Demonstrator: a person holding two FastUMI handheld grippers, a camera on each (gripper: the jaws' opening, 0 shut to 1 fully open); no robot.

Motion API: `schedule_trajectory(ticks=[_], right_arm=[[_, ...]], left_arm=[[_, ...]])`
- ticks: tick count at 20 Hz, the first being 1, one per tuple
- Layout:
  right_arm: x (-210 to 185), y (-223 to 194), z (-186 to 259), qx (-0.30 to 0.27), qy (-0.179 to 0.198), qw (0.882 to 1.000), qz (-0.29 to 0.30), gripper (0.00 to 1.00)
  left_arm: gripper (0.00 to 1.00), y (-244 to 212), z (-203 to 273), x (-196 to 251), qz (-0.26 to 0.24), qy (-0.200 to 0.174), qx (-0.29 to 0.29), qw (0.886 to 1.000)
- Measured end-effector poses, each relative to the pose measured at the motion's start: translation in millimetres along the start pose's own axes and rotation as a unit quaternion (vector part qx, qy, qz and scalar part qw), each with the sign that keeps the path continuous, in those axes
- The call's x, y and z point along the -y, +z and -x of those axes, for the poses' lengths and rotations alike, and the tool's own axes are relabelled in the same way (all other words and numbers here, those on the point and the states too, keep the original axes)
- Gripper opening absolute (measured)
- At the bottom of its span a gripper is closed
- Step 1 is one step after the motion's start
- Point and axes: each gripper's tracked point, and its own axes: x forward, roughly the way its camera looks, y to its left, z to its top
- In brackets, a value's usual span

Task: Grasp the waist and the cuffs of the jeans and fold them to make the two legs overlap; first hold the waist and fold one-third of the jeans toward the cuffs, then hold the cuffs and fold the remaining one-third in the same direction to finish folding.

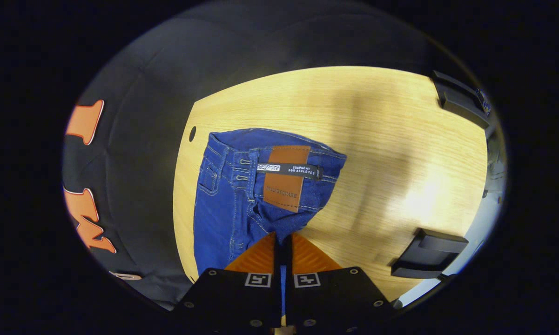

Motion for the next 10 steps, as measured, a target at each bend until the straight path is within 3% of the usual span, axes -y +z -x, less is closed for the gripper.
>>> schedule_trajectory(ticks=[5, 10], right_arm=[[-62.5, 9.1, 8.5, 0.017, 0.025, 0.999, 0.017, 0.04], [-117.1, 13.4, 7.5, 0.034, 0.038, 0.998, 0.023, 0.04]], left_arm=[[0.0, 27.4, 3.4, 51.8, -0.022, -0.033, -0.01, 0.999], [0.0, 51.1, -21.8, 86.1, -0.05, -0.048, -0.032, 0.997]])
